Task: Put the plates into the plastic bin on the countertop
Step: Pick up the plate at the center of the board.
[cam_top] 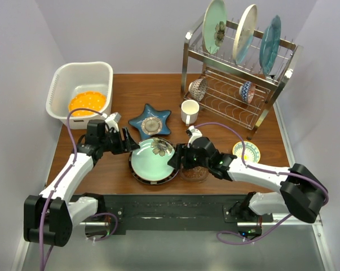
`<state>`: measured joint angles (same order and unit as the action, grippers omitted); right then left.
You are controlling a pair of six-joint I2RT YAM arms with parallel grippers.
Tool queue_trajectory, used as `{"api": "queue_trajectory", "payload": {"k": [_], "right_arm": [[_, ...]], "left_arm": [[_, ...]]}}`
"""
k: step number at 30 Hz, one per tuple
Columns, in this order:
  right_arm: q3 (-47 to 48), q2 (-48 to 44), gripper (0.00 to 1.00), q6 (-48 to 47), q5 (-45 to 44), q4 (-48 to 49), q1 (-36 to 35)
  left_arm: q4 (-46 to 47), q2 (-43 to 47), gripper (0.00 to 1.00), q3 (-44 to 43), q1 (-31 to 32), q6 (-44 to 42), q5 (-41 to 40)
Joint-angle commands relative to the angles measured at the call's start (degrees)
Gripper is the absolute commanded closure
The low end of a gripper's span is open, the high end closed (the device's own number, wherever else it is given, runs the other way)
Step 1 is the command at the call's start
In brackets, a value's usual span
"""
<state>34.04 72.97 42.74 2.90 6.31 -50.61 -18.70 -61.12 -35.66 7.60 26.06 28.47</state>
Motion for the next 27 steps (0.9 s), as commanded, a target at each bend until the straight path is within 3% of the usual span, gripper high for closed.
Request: {"api": "queue_trajectory", "payload": {"k": [1, 27], "right_arm": [[1.2, 0.8, 0.32, 0.9, 1.8, 3.1, -0.1], [0.9, 3.2, 0.32, 1.3, 1.6, 3.4, -0.1]], "left_arm": [[3.2, -0.3, 0.35, 1.2, 1.2, 1.5, -2.1], [4.3, -1.5, 0.36, 3.3, 4.4, 3.3, -4.5]]}}
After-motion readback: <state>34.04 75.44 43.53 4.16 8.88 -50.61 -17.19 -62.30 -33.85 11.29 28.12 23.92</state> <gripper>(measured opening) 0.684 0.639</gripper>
